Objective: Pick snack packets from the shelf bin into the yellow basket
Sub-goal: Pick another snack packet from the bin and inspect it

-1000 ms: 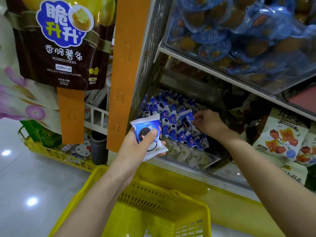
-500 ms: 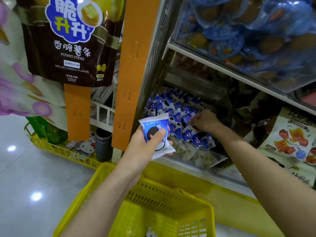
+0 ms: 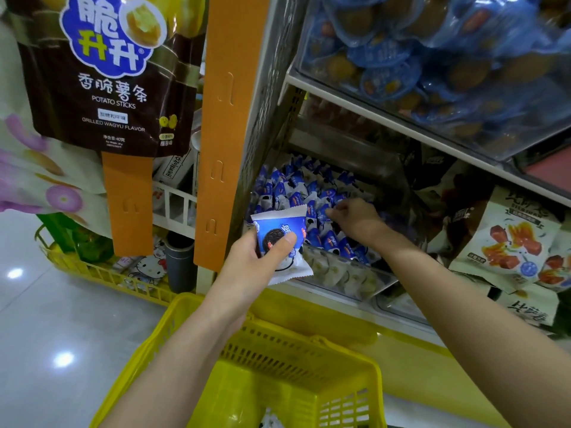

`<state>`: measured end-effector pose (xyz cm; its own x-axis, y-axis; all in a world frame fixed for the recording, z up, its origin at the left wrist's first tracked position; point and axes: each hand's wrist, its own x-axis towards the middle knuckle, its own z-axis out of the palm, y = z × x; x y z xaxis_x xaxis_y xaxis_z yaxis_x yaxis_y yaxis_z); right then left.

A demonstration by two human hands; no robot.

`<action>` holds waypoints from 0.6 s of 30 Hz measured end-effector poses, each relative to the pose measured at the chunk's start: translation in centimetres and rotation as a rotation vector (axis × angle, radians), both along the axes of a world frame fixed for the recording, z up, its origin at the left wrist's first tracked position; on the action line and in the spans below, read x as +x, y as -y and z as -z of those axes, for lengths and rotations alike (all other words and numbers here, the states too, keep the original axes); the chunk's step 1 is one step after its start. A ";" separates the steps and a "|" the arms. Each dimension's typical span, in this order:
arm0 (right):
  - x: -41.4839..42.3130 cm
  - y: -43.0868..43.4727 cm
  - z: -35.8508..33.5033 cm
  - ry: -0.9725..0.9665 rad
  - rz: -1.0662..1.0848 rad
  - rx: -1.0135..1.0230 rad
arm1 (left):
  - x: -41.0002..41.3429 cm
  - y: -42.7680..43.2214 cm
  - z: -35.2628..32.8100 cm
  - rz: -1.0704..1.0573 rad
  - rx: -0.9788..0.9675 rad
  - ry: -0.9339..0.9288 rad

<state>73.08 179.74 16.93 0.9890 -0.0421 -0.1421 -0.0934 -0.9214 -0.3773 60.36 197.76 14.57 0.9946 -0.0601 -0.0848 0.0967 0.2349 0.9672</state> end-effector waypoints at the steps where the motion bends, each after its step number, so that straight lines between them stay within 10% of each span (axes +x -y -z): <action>1: -0.7 -0.1 -0.3 0.101 -0.013 0.068 | 0.0 0.0 0.1 -0.009 0.012 -0.006; 4: -4.3 -0.8 -1.9 0.353 -0.090 0.411 | -0.1 0.3 0.4 -0.025 0.028 -0.016; 18: -13.8 -0.1 1.2 0.091 -0.137 0.814 | -2.2 3.0 1.0 0.037 0.180 0.032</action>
<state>59.26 179.88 15.69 0.9870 0.1610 0.0044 0.0625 -0.3578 -0.9317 58.11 194.73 13.62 0.9944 -0.0834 -0.0653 0.0701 0.0549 0.9960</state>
